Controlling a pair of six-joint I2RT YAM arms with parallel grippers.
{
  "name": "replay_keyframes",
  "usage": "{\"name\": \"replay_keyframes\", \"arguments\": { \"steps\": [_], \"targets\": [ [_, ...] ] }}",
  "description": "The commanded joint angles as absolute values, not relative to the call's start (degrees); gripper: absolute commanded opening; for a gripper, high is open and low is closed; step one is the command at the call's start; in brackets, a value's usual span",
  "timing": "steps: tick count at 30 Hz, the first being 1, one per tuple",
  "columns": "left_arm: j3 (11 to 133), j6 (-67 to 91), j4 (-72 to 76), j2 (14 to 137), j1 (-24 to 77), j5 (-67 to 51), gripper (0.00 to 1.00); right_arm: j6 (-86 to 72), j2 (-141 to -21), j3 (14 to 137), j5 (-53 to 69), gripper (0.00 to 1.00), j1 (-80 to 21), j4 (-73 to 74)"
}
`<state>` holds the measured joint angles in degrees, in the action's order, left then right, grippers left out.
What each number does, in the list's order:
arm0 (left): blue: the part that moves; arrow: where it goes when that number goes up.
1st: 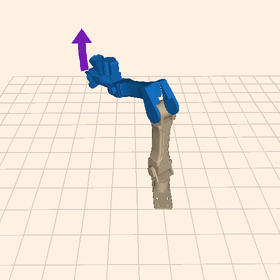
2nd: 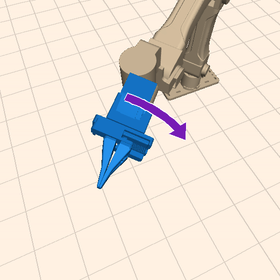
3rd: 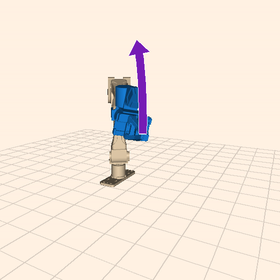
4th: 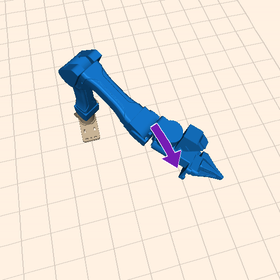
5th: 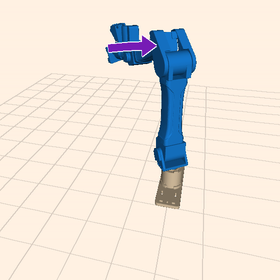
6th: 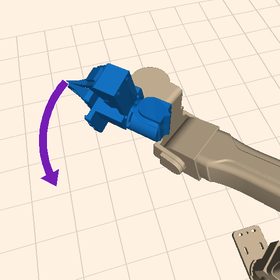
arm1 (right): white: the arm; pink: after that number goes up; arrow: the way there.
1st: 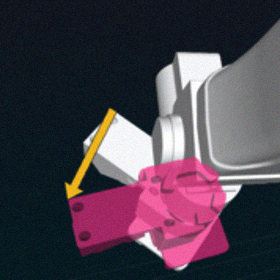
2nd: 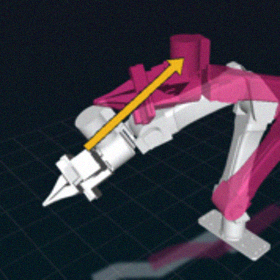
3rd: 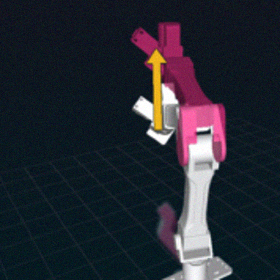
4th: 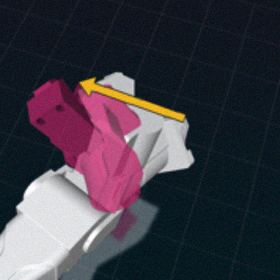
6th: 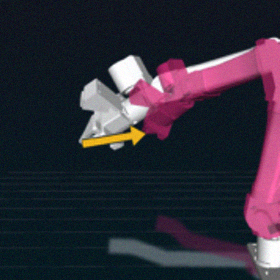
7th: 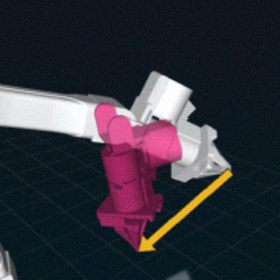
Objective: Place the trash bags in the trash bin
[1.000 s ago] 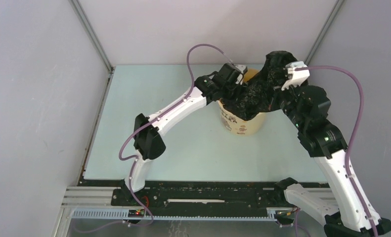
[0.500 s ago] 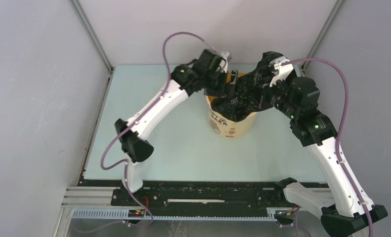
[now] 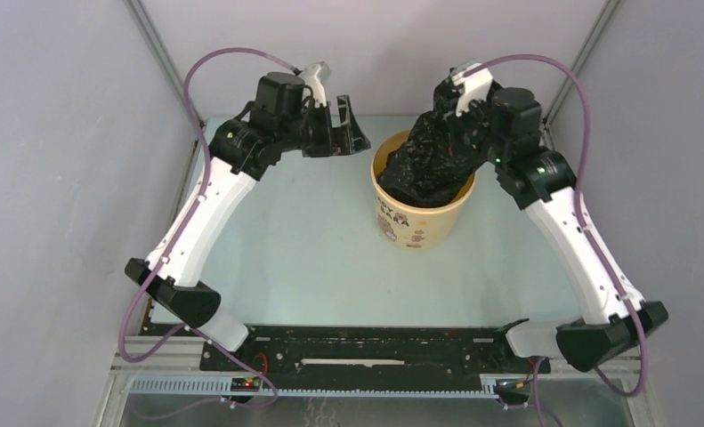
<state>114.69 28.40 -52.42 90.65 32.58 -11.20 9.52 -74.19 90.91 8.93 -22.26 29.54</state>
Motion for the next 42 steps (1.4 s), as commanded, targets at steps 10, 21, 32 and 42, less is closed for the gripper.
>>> {"name": "replay_keyframes", "arguments": {
  "steps": [10, 21, 32, 42],
  "targets": [
    [100.3, 22.5, -46.9, 83.8, 27.7, -15.8, 0.87, 16.9, -87.0, 94.8, -15.4, 0.0, -29.0, 24.5],
    [98.6, 22.7, -45.6, 82.0, 25.3, -17.6, 0.86, 10.0, -76.6, 77.7, 0.2, 0.0, -38.4, 24.7],
    [88.4, 36.7, -35.8, 80.0, 25.4, -24.5, 0.83, -10.3, -77.7, 75.1, 27.5, 0.0, -21.7, 24.6],
    [76.5, 46.1, -27.9, 71.8, 25.4, -24.3, 0.82, -10.5, -81.2, 73.1, 36.4, 0.0, -27.2, 27.3]
  ]
}}
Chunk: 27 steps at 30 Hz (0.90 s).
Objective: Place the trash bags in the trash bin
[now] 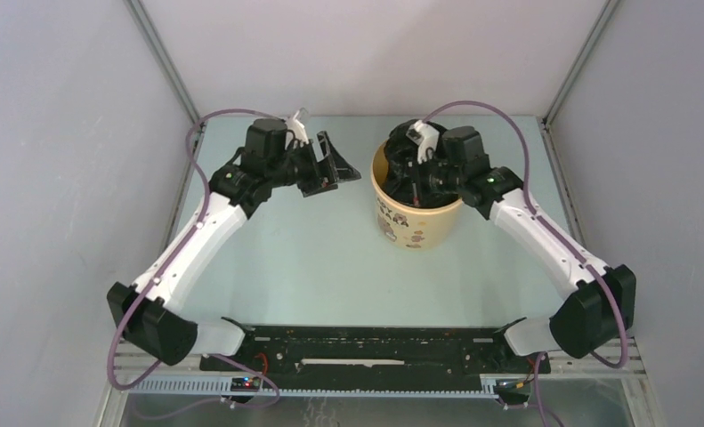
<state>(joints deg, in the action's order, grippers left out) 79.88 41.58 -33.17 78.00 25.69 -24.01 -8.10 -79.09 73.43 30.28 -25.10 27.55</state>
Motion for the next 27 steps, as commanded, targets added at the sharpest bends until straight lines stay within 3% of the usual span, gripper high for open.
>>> {"name": "replay_keyframes", "arguments": {
  "steps": [1, 16, 23, 27],
  "targets": [
    [75.6, 46.5, -27.9, 70.7, 25.4, -23.6, 0.81, -10.9, -81.9, 73.1, 36.9, 0.0, -27.6, 27.0],
    [71.2, 49.9, -33.4, 54.6, 25.6, -14.1, 0.82, -15.8, -82.3, 73.1, 59.2, 0.0, -35.5, 24.2],
    [73.4, 50.7, -30.9, 56.7, 31.3, -15.7, 0.86, -8.9, -80.2, 73.1, 57.1, 0.03, -34.7, 34.8],
    [76.4, 50.0, -31.5, 62.1, 35.1, -14.0, 0.84, -6.8, -76.7, 72.7, 54.0, 0.1, -34.8, 37.9]
  ]
}}
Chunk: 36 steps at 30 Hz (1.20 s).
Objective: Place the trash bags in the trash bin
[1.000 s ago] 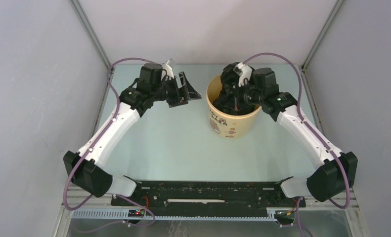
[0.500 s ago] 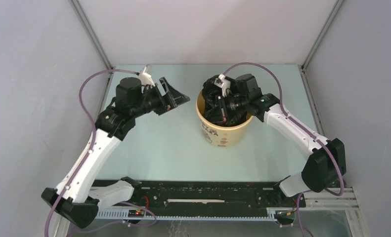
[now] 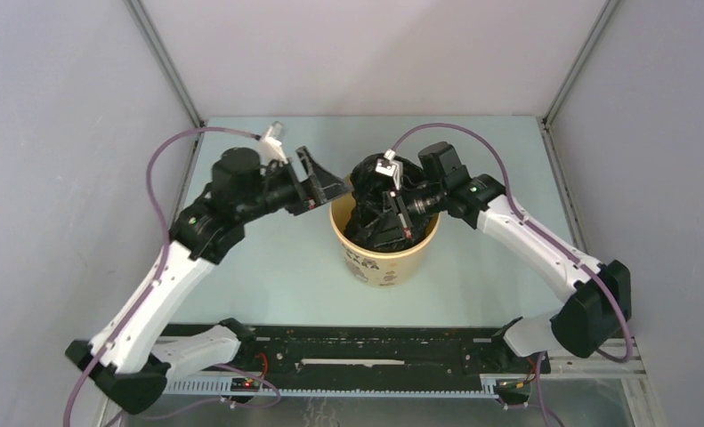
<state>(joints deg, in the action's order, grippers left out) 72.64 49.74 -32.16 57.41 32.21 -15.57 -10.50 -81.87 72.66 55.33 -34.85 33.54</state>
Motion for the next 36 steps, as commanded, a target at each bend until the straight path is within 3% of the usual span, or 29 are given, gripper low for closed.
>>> {"name": "replay_keyframes", "arguments": {
  "steps": [1, 9, 20, 28, 29, 30, 36],
  "targets": [
    [77.0, 49.7, -31.9, 62.6, 35.3, -13.2, 0.83, -6.8, -76.3, 72.6, 53.7, 0.11, -34.9, 38.2],
    [83.9, 47.1, -33.3, 70.4, 35.4, -13.7, 0.76, -9.1, -74.0, 72.1, 48.8, 0.18, -37.2, 37.7],
    [79.9, 51.3, -26.2, 69.2, 35.4, -16.9, 0.02, -15.3, -66.3, 72.1, 30.0, 0.54, -38.1, 45.0],
    [72.8, 53.8, -21.9, 64.1, 35.4, -16.5, 0.0, -23.4, -55.3, 72.1, 11.4, 0.73, -36.3, 51.1],
    [72.1, 54.4, -21.4, 63.7, 35.4, -16.8, 0.0, -24.3, -53.7, 72.1, 11.1, 0.79, -35.3, 51.2],
    [71.6, 54.8, -20.7, 63.4, 35.4, -17.1, 0.0, -25.3, -52.3, 72.1, 10.4, 0.96, -34.5, 51.2],
    [71.5, 55.6, -20.5, 62.7, 35.4, -16.9, 0.02, -29.4, -49.8, 74.3, 7.7, 1.0, -33.0, 51.0]
  ]
}}
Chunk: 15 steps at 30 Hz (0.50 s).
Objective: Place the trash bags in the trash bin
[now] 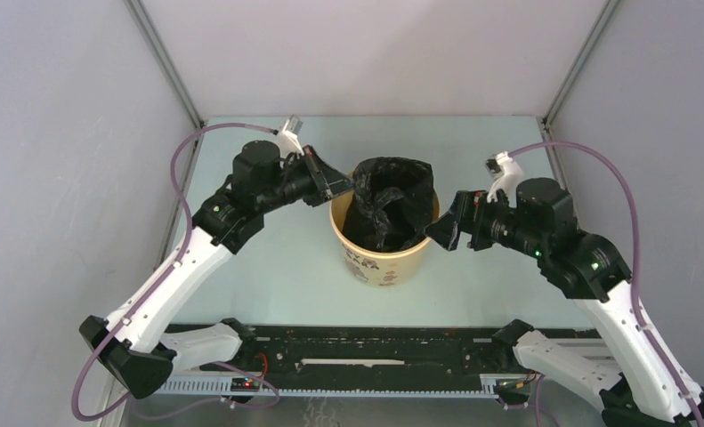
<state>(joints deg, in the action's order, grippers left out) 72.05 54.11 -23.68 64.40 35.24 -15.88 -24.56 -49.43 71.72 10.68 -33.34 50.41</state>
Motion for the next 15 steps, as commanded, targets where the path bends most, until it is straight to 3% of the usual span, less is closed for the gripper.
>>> {"name": "replay_keyframes", "arguments": {
  "steps": [1, 5, 8, 10, 13, 15],
  "targets": [
    [71.8, 55.7, -20.8, 62.6, 35.4, -17.1, 0.07, -30.4, -50.7, 75.5, 9.5, 1.0, -33.2, 51.3],
    [72.5, 55.3, -22.0, 61.2, 35.6, -17.2, 0.38, -36.5, -52.1, 77.8, 10.3, 1.0, -36.2, 48.7],
    [71.9, 54.5, -23.0, 59.0, 36.7, -14.7, 0.61, -41.9, -51.4, 77.8, 3.6, 1.0, -42.7, 44.3],
    [72.0, 53.6, -23.7, 58.3, 38.0, -12.9, 0.7, -48.5, -51.5, 77.8, -4.9, 1.0, -46.2, 43.5],
    [73.0, 52.0, -24.8, 59.6, 40.0, -11.3, 0.74, -52.6, -53.1, 77.8, -7.8, 1.0, -48.8, 41.1],
    [74.1, 51.4, -25.8, 61.8, 40.7, -10.7, 0.7, -53.5, -54.3, 77.8, -9.2, 0.99, -51.0, 38.6]
  ]
}}
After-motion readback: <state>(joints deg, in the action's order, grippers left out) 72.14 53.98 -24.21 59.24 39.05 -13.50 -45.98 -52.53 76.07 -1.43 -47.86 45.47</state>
